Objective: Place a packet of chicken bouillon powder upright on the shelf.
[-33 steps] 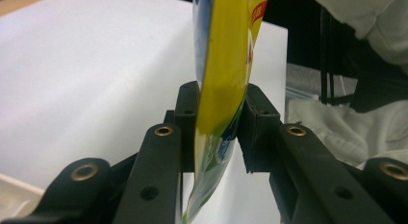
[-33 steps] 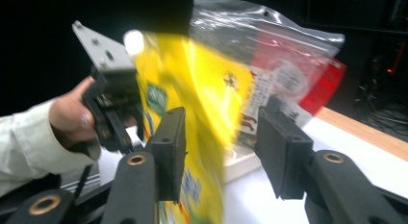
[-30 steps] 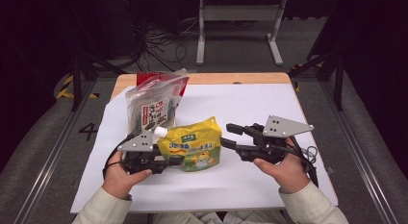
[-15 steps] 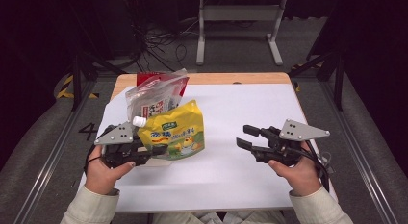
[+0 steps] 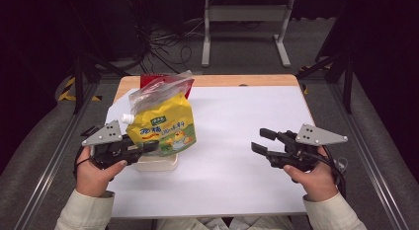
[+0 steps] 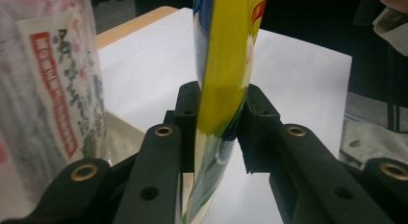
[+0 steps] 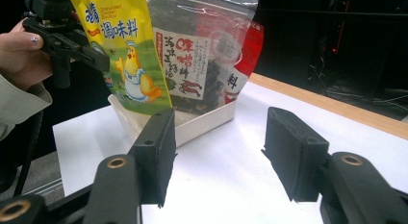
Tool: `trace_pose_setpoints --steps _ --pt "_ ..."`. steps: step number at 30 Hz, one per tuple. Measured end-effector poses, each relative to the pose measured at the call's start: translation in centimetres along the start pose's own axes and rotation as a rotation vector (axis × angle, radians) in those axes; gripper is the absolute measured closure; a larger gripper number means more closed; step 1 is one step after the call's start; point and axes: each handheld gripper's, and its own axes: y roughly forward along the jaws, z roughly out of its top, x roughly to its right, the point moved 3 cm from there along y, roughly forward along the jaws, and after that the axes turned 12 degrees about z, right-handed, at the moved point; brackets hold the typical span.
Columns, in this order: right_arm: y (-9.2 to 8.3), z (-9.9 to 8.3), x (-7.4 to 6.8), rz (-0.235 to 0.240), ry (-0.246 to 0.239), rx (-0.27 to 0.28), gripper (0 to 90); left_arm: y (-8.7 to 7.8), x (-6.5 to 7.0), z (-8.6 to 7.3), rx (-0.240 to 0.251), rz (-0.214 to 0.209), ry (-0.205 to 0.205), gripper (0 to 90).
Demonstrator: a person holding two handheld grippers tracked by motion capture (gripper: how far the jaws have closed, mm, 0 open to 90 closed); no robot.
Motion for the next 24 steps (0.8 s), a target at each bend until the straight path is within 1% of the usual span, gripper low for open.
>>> trace_pose_setpoints --steps 5,7,8,9,10,13,18,22,24 --pt "-0.2 -0.1 0.1 -0.008 0.004 0.0 43.6 -0.4 -0.7 -0.2 -0.009 0.042 -0.003 72.7" --pt "-0.2 0.0 0.2 -0.008 0.006 0.004 43.4 -0.5 -0.8 -0.3 -0.015 0.047 -0.005 72.7" --pt "-0.2 0.0 0.2 -0.008 0.006 0.004 43.4 -0.5 -0.9 -0.4 -0.021 0.051 -0.008 72.7" --pt "-0.3 0.0 0.2 -0.009 0.007 0.007 43.3 -0.6 -1.1 -0.5 -0.038 0.068 -0.007 72.7" --pt "-0.3 0.0 0.2 -0.01 0.007 0.007 43.2 -0.6 -1.1 -0.5 -0.038 0.068 -0.007 72.8" --pt "-0.4 0.1 0.2 -0.009 0.009 0.013 43.1 -0.6 -1.5 -0.8 -0.069 0.087 -0.009 72.7" --pt "-0.6 0.2 0.4 -0.017 0.011 0.022 43.1 -0.7 -1.8 -1.2 -0.088 0.076 -0.021 72.7" --pt "-0.7 0.1 0.4 -0.018 0.014 0.021 42.6 -0.8 -2.0 -1.5 -0.117 0.066 -0.032 72.7" --pt "-0.7 0.1 0.4 -0.016 0.017 0.026 42.1 -0.7 -2.1 -1.6 -0.128 0.073 -0.028 72.7"
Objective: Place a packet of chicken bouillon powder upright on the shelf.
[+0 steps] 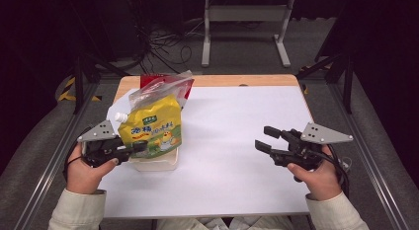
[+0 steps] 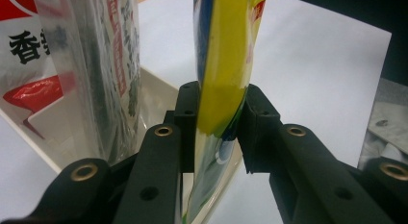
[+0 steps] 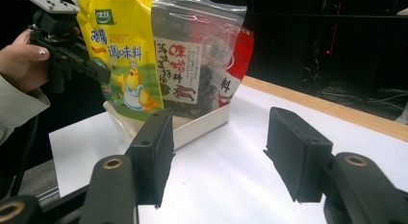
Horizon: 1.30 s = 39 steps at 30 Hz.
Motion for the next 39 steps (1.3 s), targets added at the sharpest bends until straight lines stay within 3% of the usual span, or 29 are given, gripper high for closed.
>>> trace_pose_setpoints --steps 13,28,31,33,37,39 --pt "0.1 -0.1 0.0 0.004 0.006 0.0 40.6 0.8 -0.5 -0.9 -0.067 -0.017 0.005 72.7" --pt "0.4 -0.3 0.2 0.01 0.014 -0.01 39.7 1.3 -1.0 -1.9 -0.055 -0.048 -0.03 72.7" --pt "0.4 -0.3 0.2 0.009 0.017 -0.009 39.5 1.2 -0.9 -1.9 -0.064 -0.021 -0.049 72.7" --pt "0.3 -0.3 0.2 0.008 0.017 -0.009 39.5 1.0 -0.6 -1.7 -0.069 0.02 -0.048 72.7" --pt "0.4 -0.3 0.3 0.01 0.018 -0.009 39.3 1.0 -0.4 -1.6 -0.081 0.046 -0.031 72.7" --pt "0.4 -0.3 0.3 0.013 0.019 -0.008 39.2 1.1 -0.4 -1.7 -0.095 0.051 -0.045 72.7"
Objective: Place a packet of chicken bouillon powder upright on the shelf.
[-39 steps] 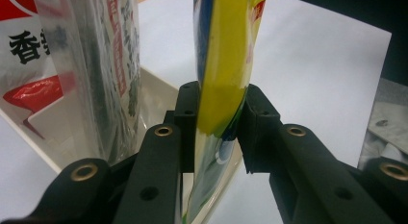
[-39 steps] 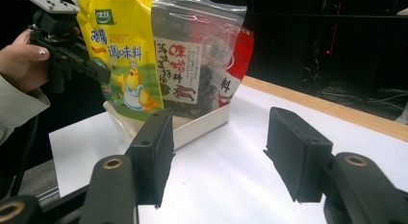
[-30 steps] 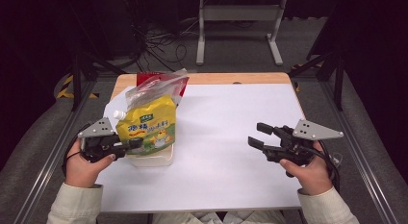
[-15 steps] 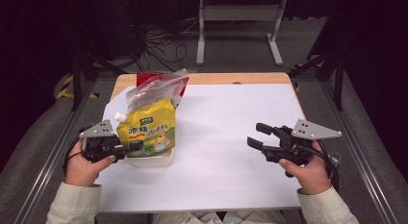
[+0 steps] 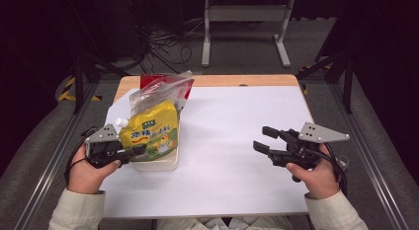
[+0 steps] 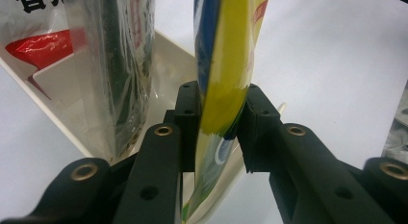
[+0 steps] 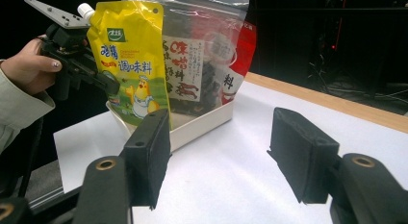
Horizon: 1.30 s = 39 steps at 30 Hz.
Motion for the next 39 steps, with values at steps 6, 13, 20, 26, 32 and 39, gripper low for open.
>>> trace_pose_setpoints --steps 6,13,20,26,32,39 --pt "0.1 0.0 0.0 0.003 0.003 -0.001 39.0 1.0 0.2 -0.2 -0.049 0.001 0.012 72.7" --pt "0.0 -0.1 0.2 -0.001 0.006 -0.006 38.6 1.9 -0.1 -0.9 -0.089 -0.008 0.003 72.7" --pt "-0.2 -0.2 0.4 -0.008 0.01 -0.005 37.8 2.2 -0.2 -1.5 -0.122 0.0 0.018 72.8" --pt "-0.4 -0.5 0.8 -0.025 0.015 -0.014 36.3 1.6 -0.2 -1.7 -0.069 0.014 -0.037 43.7" --pt "-0.9 -0.7 1.2 -0.041 0.019 -0.021 35.1 -0.2 -0.5 -2.0 0.01 0.053 -0.05 25.3" --pt "-2.3 -1.3 1.8 -0.079 0.024 -0.036 33.5 -1.5 -0.4 -2.6 0.055 0.062 -0.058 18.9"
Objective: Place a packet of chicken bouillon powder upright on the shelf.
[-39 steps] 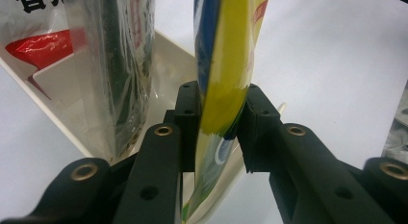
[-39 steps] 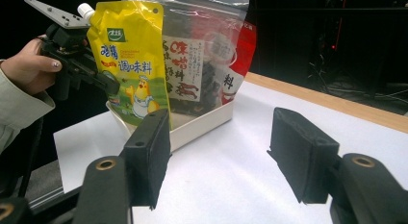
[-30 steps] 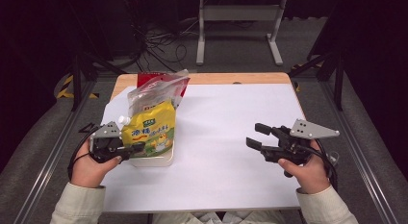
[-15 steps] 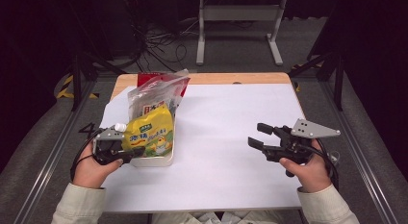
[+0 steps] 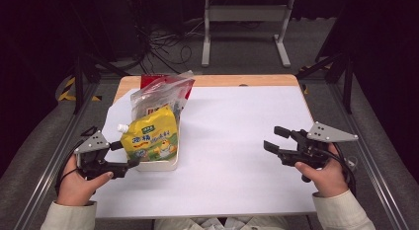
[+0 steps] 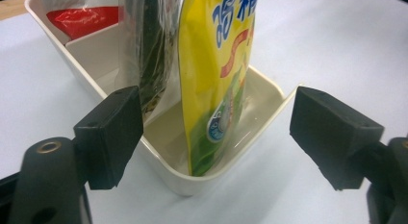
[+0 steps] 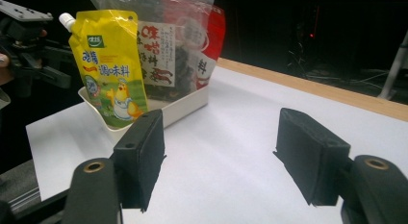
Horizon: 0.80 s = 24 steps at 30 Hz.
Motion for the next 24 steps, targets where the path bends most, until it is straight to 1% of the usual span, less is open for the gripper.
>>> trace_pose_setpoints --steps 2,7,11,12,15,16,20,21,22,24 --pt "-0.5 -0.2 0.2 -0.011 0.003 -0.002 33.3 -0.3 -0.1 -0.2 0.012 0.008 -0.004 17.9" --pt "-1.6 -0.7 0.6 -0.035 0.013 -0.003 32.6 -0.7 -0.5 -0.8 0.049 0.002 -0.003 16.1" --pt "-2.4 -1.2 0.9 -0.053 0.02 -0.014 32.1 -0.9 -0.8 -1.4 0.069 -0.008 -0.021 14.7" --pt "-2.5 -1.4 1.0 -0.055 0.021 -0.016 32.0 -0.9 -0.9 -1.6 0.073 -0.002 -0.02 14.7" --pt "-3.0 -1.8 1.3 -0.069 0.035 -0.024 31.7 -1.0 -0.8 -2.2 0.102 -0.011 -0.038 15.2" --pt "-3.2 -2.0 1.4 -0.073 0.042 -0.027 31.6 -1.1 -0.8 -2.4 0.109 -0.012 -0.037 15.2" --pt "-3.8 -2.5 1.8 -0.093 0.055 -0.029 31.1 -1.3 -1.2 -2.8 0.148 -0.018 -0.07 15.0" --pt "-3.8 -2.5 1.8 -0.093 0.055 -0.029 31.1 -1.3 -1.2 -2.8 0.148 -0.018 -0.07 14.7" --pt "-4.0 -2.8 2.0 -0.105 0.058 -0.037 30.8 -1.2 -1.3 -3.1 0.157 -0.025 -0.092 14.6" --pt "-4.1 -3.0 2.1 -0.113 0.06 -0.044 30.6 -1.0 -1.4 -3.3 0.151 -0.031 -0.099 14.5"
